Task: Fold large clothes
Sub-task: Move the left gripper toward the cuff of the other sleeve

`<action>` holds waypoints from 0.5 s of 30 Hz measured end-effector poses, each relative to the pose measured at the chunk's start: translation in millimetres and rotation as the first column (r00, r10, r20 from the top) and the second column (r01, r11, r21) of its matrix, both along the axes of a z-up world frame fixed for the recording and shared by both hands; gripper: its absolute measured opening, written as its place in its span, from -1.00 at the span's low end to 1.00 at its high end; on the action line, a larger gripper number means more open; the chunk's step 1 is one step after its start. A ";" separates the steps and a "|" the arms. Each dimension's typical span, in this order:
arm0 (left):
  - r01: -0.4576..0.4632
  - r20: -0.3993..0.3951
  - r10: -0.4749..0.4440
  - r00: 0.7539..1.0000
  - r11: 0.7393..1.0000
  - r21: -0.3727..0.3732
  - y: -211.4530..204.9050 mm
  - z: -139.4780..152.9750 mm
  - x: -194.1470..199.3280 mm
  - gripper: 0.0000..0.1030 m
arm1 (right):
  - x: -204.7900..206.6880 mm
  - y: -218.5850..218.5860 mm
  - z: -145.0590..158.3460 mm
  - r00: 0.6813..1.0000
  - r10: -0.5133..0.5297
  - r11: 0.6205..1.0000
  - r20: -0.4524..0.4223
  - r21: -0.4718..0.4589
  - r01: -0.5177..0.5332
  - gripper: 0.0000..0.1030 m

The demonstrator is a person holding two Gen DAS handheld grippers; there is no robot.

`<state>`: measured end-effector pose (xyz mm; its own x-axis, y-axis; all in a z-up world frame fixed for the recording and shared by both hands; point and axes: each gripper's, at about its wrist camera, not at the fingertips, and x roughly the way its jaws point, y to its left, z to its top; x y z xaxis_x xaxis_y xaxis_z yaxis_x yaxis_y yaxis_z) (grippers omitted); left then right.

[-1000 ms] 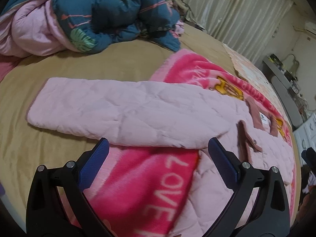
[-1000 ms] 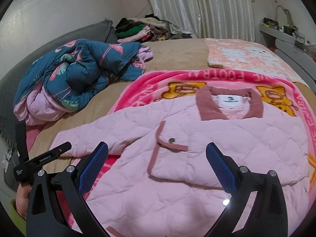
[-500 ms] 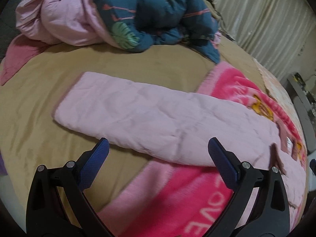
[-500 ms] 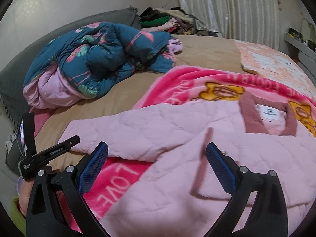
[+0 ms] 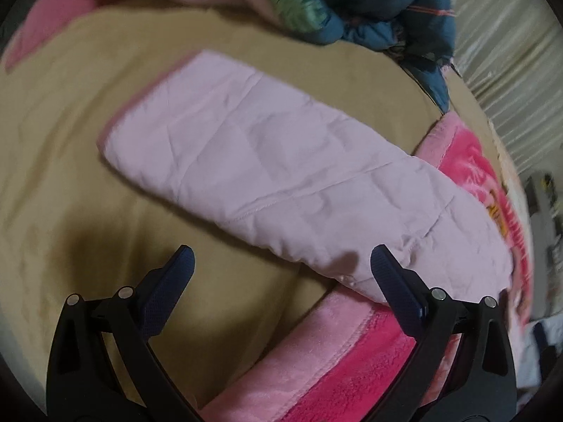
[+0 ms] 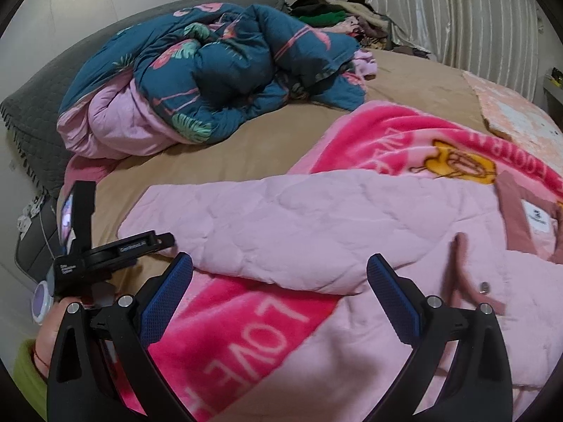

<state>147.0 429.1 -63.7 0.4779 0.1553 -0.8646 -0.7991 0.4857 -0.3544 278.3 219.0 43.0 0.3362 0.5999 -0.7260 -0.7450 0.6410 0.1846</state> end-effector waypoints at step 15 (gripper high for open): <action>-0.115 0.054 0.116 0.992 0.993 -0.012 36.1 -27.6 12.3 0.77 | 18.5 -32.7 -13.4 0.996 -0.086 0.996 -0.034 -0.012 0.086 0.92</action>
